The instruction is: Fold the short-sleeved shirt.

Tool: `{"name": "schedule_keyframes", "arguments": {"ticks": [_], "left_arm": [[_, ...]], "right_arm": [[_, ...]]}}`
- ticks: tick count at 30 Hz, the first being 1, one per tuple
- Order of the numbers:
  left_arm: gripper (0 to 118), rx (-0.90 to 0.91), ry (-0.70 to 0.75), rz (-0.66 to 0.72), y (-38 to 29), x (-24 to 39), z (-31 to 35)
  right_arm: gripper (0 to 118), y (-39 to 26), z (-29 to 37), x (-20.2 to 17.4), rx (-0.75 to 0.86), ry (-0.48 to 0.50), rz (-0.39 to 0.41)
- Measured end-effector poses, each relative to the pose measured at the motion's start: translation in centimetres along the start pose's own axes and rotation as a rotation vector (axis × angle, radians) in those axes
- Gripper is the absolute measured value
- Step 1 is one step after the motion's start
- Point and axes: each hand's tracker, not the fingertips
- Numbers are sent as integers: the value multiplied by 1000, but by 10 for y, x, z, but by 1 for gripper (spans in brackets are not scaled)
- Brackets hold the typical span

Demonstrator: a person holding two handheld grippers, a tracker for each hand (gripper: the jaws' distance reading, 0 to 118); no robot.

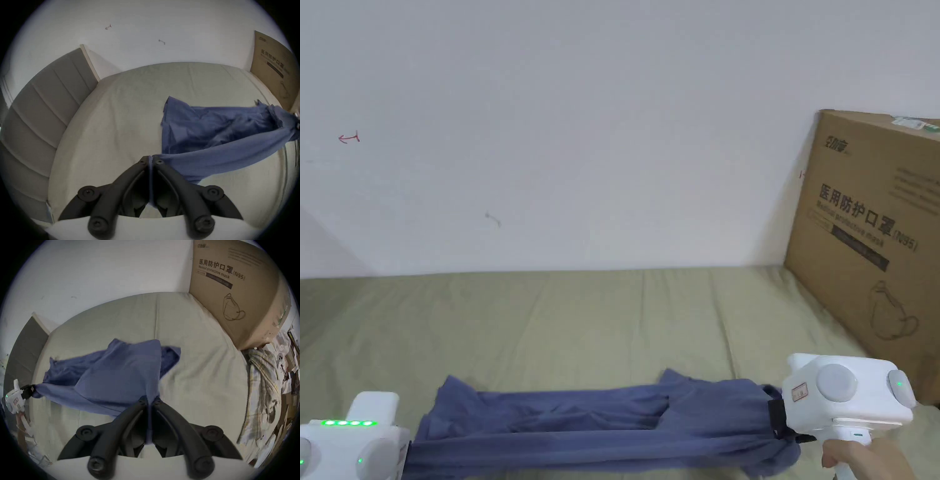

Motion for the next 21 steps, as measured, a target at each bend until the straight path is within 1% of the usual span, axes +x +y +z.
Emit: {"name": "schedule_keyframes", "arguments": {"ticks": [2, 4, 6, 7, 9, 10, 13, 17, 19, 21], "left_arm": [[1, 14, -7, -10, -25, -10, 31], [1, 21, -17, -8, -57, -20, 59], [1, 8, -22, -8, -87, -26, 85], [1, 8, -22, -2, -106, -29, 99], [1, -8, -24, 8, -140, -35, 121], [1, -9, -26, 6, -159, -37, 134], [1, -32, -12, -38, -208, -38, 159], [1, -75, -35, -51, -259, -44, 172], [1, -100, -52, -1, -272, -48, 172], [2, -101, -55, 30, -279, -49, 168]], "right_arm": [[4, -36, 22, 5, 5, 21, -8], [4, -76, 41, 9, 5, 21, -18], [4, -117, 59, 14, 1, 29, 7], [4, -141, 71, 17, -2, 21, -9], [4, -183, 87, 24, -28, 58, -21], [4, -206, 94, 25, -34, 45, -30], [4, -259, 109, 31, -54, 42, -2], [4, -298, 116, 41, -78, 44, -24], [4, -306, 115, 45, -87, 46, -29], [4, -313, 113, 48, -91, 49, -57]]}}
